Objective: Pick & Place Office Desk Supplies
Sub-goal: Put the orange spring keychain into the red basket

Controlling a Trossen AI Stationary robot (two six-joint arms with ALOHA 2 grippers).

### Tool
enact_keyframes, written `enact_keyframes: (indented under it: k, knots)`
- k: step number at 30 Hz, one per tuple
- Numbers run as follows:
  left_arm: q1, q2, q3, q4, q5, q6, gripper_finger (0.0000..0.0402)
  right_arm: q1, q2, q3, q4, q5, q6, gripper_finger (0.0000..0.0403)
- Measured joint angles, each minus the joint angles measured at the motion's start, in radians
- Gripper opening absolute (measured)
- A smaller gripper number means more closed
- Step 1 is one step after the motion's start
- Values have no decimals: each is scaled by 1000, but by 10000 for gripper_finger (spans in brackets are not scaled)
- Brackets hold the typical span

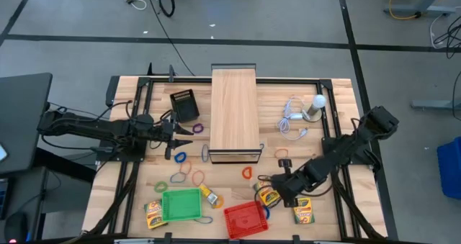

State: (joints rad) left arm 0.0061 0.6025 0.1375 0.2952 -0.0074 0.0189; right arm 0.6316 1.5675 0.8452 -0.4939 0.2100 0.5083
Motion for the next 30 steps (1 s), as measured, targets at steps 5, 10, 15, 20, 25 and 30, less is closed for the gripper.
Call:
enact_keyframes:
  k: [5,10,15,20,25,30]
  knots:
    - [0,0,0,0,0,0,146,19,-3,31,-19,45,-1,1]
    - [0,0,0,0,0,0,146,30,-3,55,14,48,-37,0]
    - [0,0,0,0,0,0,146,35,-4,63,154,26,-93,0]
    - [0,0,0,0,0,0,146,34,-4,64,329,-13,-163,0]
    - [0,0,0,0,0,0,146,25,6,64,503,-98,-199,0]
    - [0,0,0,0,0,0,146,13,84,65,599,-178,-207,0]
